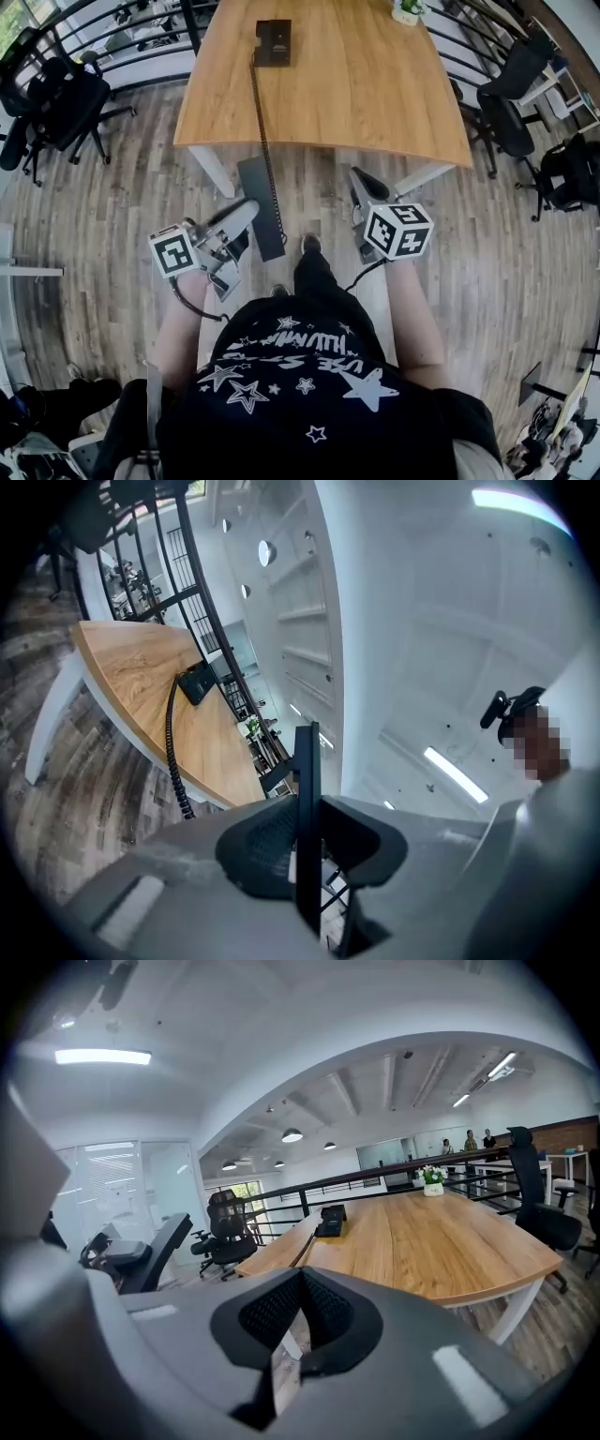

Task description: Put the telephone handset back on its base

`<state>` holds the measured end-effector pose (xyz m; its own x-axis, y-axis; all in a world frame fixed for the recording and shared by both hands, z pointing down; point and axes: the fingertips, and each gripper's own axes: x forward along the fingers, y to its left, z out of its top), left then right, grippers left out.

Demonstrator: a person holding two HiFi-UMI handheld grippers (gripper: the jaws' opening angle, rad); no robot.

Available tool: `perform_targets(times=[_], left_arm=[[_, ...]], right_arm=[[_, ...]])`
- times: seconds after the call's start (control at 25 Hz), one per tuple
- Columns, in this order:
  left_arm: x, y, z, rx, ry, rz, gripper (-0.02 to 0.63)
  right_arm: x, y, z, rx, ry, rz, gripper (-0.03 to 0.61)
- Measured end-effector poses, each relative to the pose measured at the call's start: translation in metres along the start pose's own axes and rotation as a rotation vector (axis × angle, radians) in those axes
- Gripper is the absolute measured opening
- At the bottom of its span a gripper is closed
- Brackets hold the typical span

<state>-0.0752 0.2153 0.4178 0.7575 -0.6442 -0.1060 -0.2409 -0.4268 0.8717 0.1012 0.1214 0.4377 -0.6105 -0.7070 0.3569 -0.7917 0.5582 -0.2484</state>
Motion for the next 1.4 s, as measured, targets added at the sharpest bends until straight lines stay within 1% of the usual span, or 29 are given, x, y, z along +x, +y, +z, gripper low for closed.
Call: perform_targets(times=[0.16,0.4,0.64,0.72,0.84,1.08,1.24,1.4], left_arm=[[-0.005,-0.001,0.002,-0.006,-0.011,0.001,0.083],[-0.006,0.007,0.012,0.013,-0.037,0.019,0.083],[0.008,0.019,0.023,0.017,-0.047,0.027,0.083],[0.014,0.024,0.029,0.03,-0.049,0.032,0.083],[0.024,0.033,0.039,0.024,-0.058,0.047,0.083],[0.059,0.055,0.074,0.021,-0.077,0.041,0.083],[0.089,0.074,0.103,0.017,-0.089,0.068,0.083],[0.118,0.084,0.128,0.031,-0.1,0.089,0.083]], right_arm=[[-0.002,0.0,-0.001,-0.011,0.01,-0.017,0.002],[0.005,-0.013,-0.001,0.0,0.009,-0.03,0.002],[0.026,-0.025,0.007,-0.02,0.019,-0.009,0.002],[0.036,-0.032,0.014,-0.013,0.008,-0.002,0.002],[0.053,-0.043,0.021,-0.006,0.002,0.011,0.002],[0.097,-0.08,0.048,-0.003,0.0,0.023,0.002],[0.128,-0.109,0.072,0.006,0.001,0.038,0.002],[0.155,-0.135,0.094,0.009,0.003,0.065,0.002]])
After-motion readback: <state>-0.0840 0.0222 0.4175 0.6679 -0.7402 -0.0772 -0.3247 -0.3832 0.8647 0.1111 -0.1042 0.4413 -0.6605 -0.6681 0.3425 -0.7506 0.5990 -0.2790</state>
